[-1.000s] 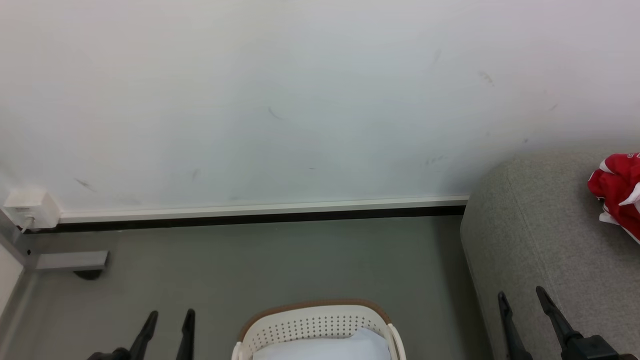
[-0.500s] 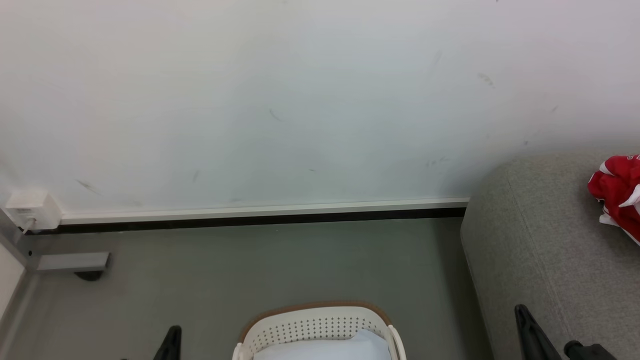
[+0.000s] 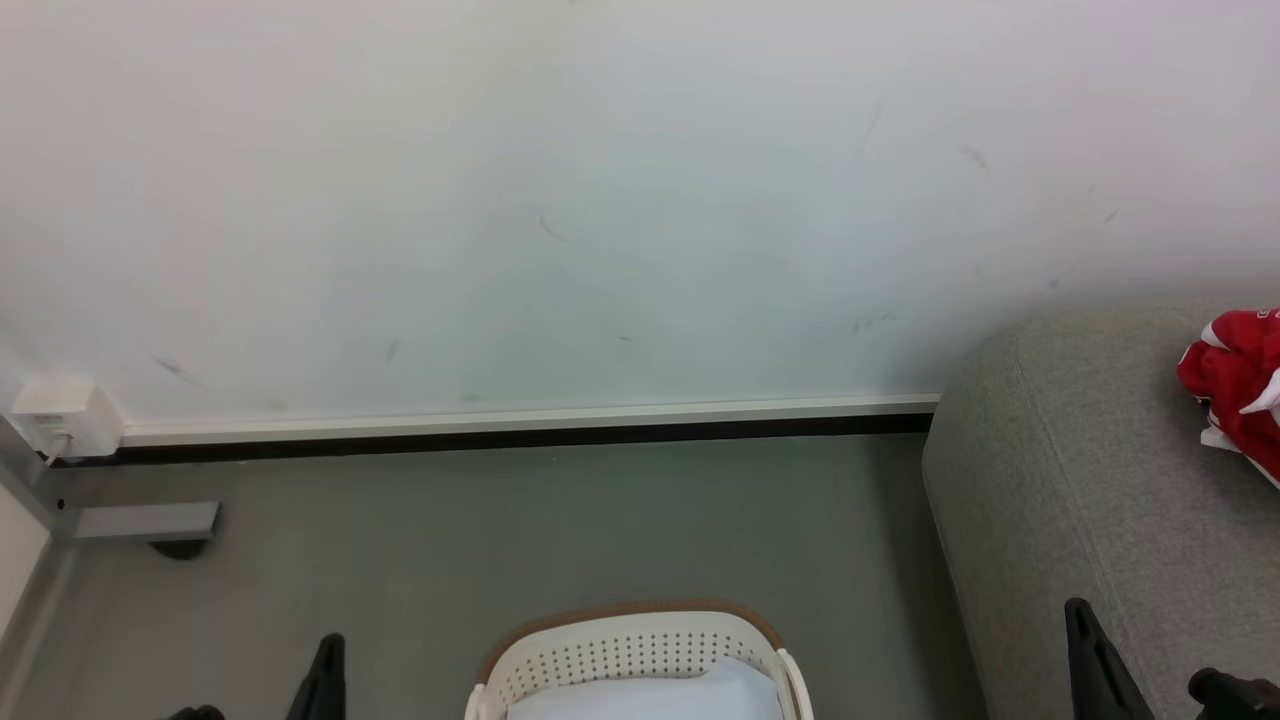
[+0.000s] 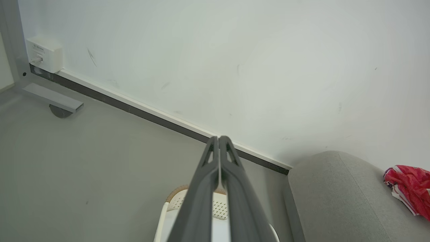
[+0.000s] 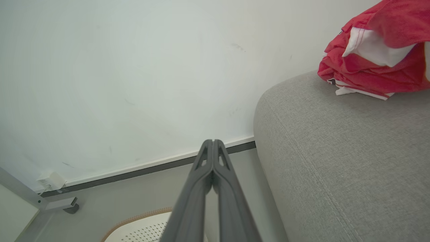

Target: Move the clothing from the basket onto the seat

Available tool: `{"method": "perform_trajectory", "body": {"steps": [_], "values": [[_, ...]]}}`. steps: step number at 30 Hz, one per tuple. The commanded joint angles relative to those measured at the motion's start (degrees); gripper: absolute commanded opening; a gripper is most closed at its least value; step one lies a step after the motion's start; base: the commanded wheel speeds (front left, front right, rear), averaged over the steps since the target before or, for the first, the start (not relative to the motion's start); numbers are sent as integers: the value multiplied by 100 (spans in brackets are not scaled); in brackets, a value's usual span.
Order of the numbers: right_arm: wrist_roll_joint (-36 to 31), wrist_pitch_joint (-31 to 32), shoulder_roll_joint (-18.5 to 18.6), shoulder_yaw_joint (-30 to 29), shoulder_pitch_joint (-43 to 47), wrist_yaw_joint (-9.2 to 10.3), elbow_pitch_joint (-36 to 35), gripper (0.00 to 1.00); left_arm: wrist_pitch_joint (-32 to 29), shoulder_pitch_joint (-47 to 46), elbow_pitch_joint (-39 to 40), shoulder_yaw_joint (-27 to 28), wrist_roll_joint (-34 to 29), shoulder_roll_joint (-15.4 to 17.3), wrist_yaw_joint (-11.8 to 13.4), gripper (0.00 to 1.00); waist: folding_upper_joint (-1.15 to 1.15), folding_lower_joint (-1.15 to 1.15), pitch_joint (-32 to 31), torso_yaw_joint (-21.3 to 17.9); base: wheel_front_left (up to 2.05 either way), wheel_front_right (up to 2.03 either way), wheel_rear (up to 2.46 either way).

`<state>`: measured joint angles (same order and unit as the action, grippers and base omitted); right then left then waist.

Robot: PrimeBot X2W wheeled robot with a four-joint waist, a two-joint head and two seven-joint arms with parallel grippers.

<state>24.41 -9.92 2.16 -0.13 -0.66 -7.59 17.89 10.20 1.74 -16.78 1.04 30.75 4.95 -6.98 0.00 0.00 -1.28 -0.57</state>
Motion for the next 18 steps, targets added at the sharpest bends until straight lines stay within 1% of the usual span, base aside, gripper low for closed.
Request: {"method": "perform_trajectory", "body": {"steps": [1,18], "values": [[265,49,40,-40,-173,3,-114,0,-58,-156,112,45,265,29,29,0,0,0,2,1,0,0,0],[1811,428,55,-184,-299,5,-170,0,-432,-305,263,164,1670,-26,101,0,0,0,21,10,0,0,0]]}}
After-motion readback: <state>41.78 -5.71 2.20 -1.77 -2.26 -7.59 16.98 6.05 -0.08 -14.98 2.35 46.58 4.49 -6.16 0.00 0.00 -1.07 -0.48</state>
